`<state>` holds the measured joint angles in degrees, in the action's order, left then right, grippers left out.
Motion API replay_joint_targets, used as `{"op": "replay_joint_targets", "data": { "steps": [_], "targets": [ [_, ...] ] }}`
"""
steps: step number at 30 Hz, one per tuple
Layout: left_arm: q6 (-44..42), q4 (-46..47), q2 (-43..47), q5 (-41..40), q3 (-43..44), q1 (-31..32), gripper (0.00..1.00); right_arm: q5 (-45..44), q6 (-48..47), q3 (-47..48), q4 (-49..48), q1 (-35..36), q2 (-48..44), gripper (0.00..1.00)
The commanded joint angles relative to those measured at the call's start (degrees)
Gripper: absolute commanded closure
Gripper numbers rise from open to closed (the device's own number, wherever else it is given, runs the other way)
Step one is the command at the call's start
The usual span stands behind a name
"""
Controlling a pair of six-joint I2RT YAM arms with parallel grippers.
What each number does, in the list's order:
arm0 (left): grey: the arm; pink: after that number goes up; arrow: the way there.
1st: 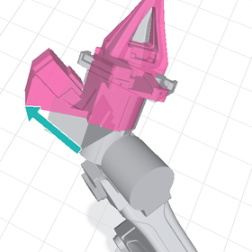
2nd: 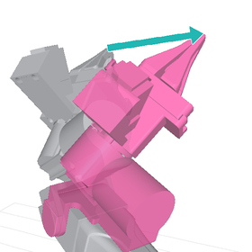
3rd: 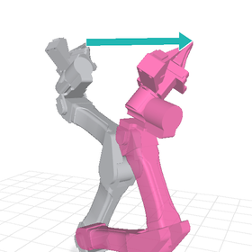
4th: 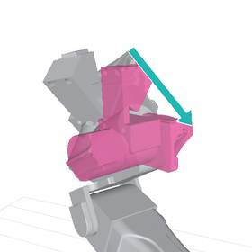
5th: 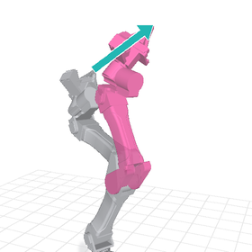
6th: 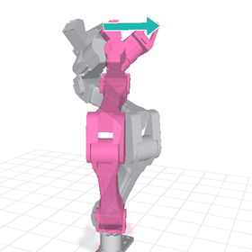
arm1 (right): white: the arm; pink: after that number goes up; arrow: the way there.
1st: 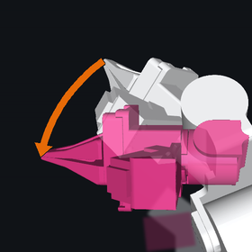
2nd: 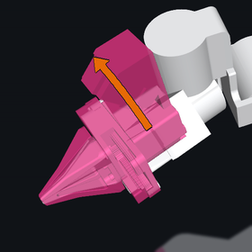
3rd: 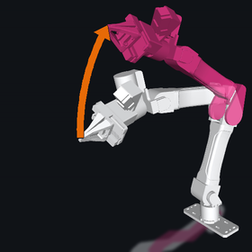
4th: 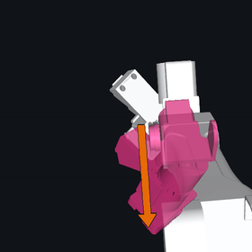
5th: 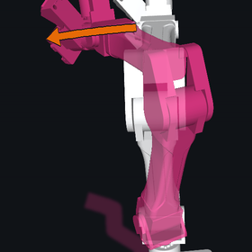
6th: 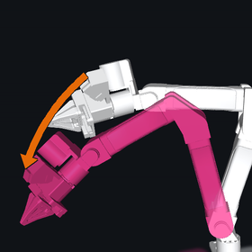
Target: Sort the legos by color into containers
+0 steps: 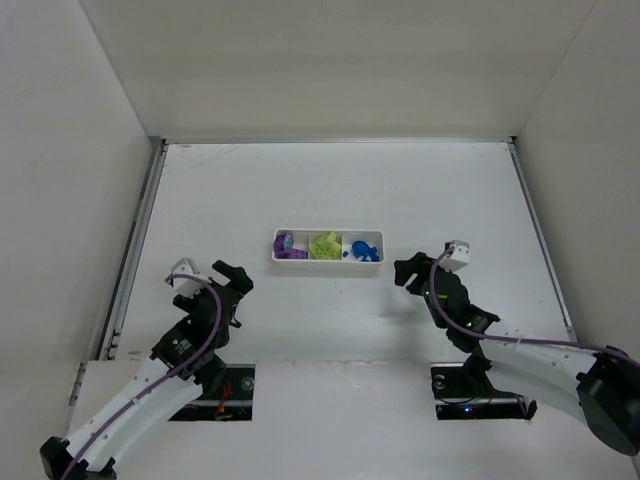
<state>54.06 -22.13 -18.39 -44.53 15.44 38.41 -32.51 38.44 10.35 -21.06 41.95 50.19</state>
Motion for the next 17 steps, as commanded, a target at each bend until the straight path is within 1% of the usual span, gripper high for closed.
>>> {"op": "replay_joint_targets", "data": {
  "steps": [1, 4, 9, 17],
  "targets": [
    [0.0, 0.68, 0.11, 0.06, -0.5, -1.19, 0.0, -1.33, 0.5, 1.69, -1.35, -0.08, 0.52, 0.29],
    [-0.63, 2.08, -0.42, 0.15, -1.73, -1.89, 0.0, -1.33, 0.5, 1.78, -1.27, -0.08, 0.69, 0.29],
    [-3.78, 5.52, -1.03, 0.76, -2.26, -1.02, 0.0, -1.59, 0.59, 1.95, -1.09, 0.1, 0.87, 0.29],
    [-3.88, 6.75, -4.02, 0.06, -1.99, 0.83, 0.0, -1.59, 0.41, 2.22, -1.0, 0.54, 1.4, 0.27]
  ]
}}
